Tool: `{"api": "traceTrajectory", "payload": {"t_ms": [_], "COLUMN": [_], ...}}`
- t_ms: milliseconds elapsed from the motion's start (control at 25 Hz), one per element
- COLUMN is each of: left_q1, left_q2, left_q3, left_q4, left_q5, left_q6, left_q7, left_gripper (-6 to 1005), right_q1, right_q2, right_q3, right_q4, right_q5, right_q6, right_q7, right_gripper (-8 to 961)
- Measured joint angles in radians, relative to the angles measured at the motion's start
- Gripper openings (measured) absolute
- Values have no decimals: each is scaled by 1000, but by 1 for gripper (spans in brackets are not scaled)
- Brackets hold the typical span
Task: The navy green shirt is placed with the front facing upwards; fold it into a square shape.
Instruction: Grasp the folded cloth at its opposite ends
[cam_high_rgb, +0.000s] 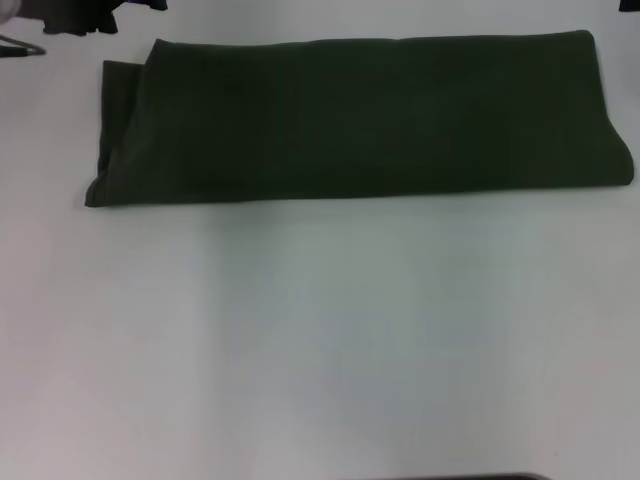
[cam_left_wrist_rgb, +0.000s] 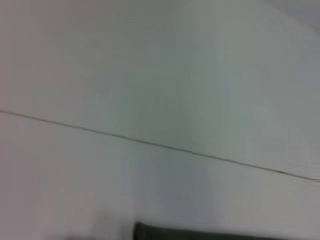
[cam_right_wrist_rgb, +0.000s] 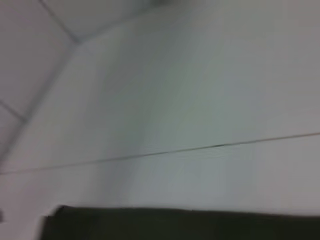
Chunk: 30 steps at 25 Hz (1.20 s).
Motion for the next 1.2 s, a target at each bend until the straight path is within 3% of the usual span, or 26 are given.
{"api": "traceTrajectory", "payload": {"t_ms": [160, 320, 560, 760, 960, 1200], "left_q1": [78, 133, 171, 181, 234, 290], "left_q2": [22, 42, 34, 26, 11, 15], "left_q3": [-2, -3, -3, -3, -3, -3], "left_q4": [-64, -71, -40, 18, 15, -9], "left_q5": [-148, -209, -215, -213, -215, -216], "left_q6": [127, 187, 195, 185, 173, 178], "left_q7": [46, 58, 67, 78, 141, 170], "left_gripper": [766, 766, 765, 765, 766, 765], "right_q1": [-114, -205, -293, -314, -320, -319], "right_q2": [39, 65, 105, 102, 93, 90], "right_q3": [32, 73, 161, 195, 206, 211], "right_q4": [-81, -93, -82, -19, 7, 22], "right_q5": [127, 221, 274, 268, 253, 215], "right_q6": [-103, -184, -274, -290, -297, -276], "right_q7": [-68, -172, -346, -358, -358, -360], "right_gripper": [944, 944, 944, 945, 945, 945]}}
